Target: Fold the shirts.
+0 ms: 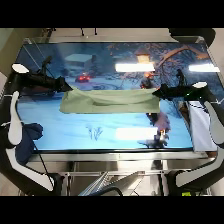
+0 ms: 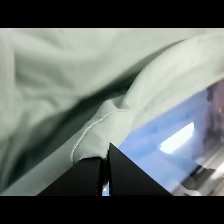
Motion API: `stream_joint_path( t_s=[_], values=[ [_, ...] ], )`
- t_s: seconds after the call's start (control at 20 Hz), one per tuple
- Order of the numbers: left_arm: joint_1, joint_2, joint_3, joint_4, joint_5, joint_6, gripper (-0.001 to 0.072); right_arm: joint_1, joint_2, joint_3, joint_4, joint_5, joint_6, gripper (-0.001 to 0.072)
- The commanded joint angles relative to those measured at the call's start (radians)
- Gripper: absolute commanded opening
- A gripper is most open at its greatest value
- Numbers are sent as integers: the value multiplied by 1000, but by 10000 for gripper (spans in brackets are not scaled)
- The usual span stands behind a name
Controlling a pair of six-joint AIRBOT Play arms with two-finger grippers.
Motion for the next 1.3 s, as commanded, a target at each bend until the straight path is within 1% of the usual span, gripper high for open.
stream_joint_path(
  t_s=[0.0,0.1,0.15,0.2,0.25,0.3,0.35,0.45,0.6,0.7,1.0,1.05,1.1,1.2,1.25],
  values=[
    [-18,-203,196,3,10,-3,14,17,-137,73,7,-14,4,15],
    [-4,-270,259,2,5,-18,18,13,-150,73,7,-3,3,23],
    [2,-293,292,1,-5,-28,295,6,-141,74,8,17,3,24],
    [10,-303,317,-5,-9,-47,686,-7,-129,87,7,52,-15,91],
    [20,-300,330,-10,-9,-56,695,-23,-118,112,6,88,-40,357],
    [31,-290,337,-9,-15,-57,694,-42,-106,137,-4,110,-43,444],
    [42,-266,326,-9,-19,-57,694,-62,-96,165,-34,112,-42,450],
    [74,-198,274,-8,-16,-57,694,-98,-92,204,-66,107,-41,682],
    [118,-120,234,-9,-25,-58,694,-108,-115,203,-74,113,-19,688],
    [127,-90,230,-9,-51,-77,693,-92,-156,203,-79,131,0,688],
    [70,-70,230,-8,-62,-90,692,-38,-263,203,-79,154,12,662],
    [50,-71,230,-8,-62,-90,690,-32,-268,203,-79,155,12,573],
    [29,-71,230,-8,-63,-90,530,-28,-267,204,-72,167,11,411],
    [-15,-71,230,-8,-62,-89,36,-27,-265,217,-49,225,4,91],
    [-42,-71,230,-7,-59,-88,14,-27,-259,230,-50,249,4,41]
  ],
)
